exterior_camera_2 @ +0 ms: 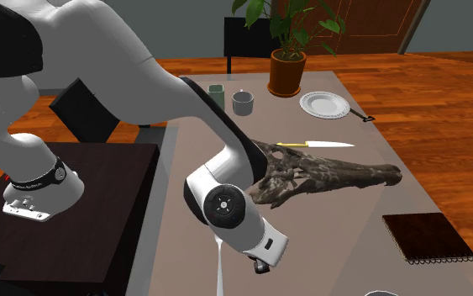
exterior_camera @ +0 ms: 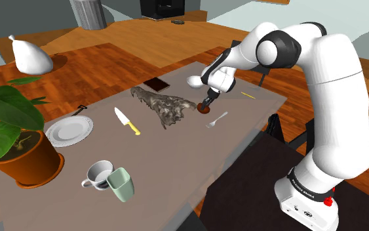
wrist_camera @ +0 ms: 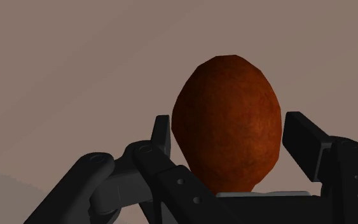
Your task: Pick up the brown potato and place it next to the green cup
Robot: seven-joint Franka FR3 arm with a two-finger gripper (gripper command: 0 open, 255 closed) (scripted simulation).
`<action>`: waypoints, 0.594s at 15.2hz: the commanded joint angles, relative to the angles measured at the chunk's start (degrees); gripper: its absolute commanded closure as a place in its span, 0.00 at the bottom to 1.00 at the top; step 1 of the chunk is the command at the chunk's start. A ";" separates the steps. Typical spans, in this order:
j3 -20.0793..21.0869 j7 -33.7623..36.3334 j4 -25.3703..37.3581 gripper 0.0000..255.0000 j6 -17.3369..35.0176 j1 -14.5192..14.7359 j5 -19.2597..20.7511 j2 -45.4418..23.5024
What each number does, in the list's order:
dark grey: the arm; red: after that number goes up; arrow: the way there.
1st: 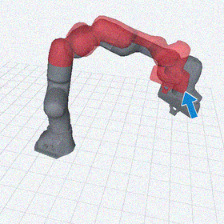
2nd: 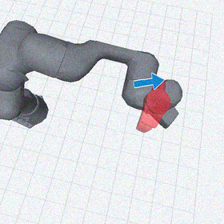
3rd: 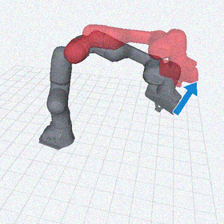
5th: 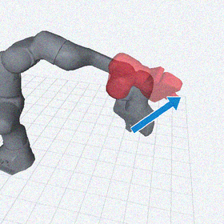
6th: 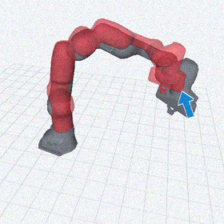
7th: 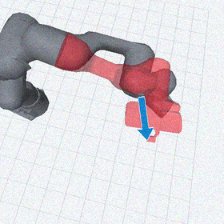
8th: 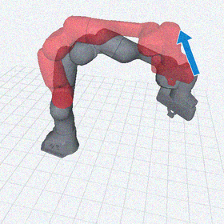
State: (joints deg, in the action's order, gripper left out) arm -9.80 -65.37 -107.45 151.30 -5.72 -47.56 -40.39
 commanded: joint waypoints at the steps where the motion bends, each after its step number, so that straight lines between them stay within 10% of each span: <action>1: 0.00 0.00 0.00 1.00 0.00 0.00 0.00 0.00; 9: -1.86 2.42 -1.54 1.00 -2.25 1.34 2.26 3.88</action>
State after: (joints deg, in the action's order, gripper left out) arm -11.35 -63.41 -108.66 149.39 -4.67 -45.69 -37.23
